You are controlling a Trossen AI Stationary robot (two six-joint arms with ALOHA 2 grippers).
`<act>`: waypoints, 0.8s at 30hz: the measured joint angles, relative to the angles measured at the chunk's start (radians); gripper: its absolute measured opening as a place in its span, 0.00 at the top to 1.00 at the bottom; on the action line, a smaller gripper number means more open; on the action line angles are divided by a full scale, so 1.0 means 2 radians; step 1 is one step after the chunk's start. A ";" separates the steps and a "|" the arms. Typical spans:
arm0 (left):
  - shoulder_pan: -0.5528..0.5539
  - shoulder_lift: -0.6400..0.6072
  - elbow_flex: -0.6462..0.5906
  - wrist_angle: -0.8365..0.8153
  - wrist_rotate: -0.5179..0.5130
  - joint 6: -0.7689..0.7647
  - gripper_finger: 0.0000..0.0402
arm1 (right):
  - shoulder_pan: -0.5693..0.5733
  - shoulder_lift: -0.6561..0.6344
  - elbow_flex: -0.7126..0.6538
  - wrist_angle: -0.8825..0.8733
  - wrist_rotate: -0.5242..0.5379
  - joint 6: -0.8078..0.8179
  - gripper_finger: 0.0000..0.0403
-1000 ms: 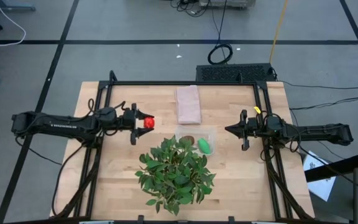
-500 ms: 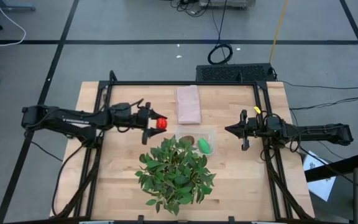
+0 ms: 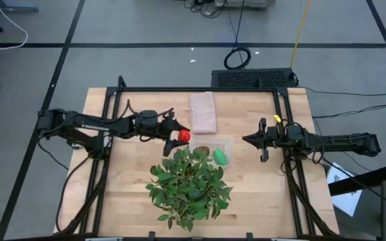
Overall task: Pick and placing Produce into tupperware
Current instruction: Put the tomato into the transparent bin
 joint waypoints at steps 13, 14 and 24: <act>-0.004 0.054 0.056 -0.014 0.036 0.011 0.35 | 0.000 0.000 0.000 0.002 0.000 0.000 1.00; -0.004 0.059 0.061 -0.012 0.036 0.012 0.35 | 0.000 0.000 0.000 0.002 0.000 0.000 1.00; -0.004 0.109 0.099 -0.013 0.053 0.019 0.35 | 0.000 0.000 0.000 0.002 0.000 -0.002 1.00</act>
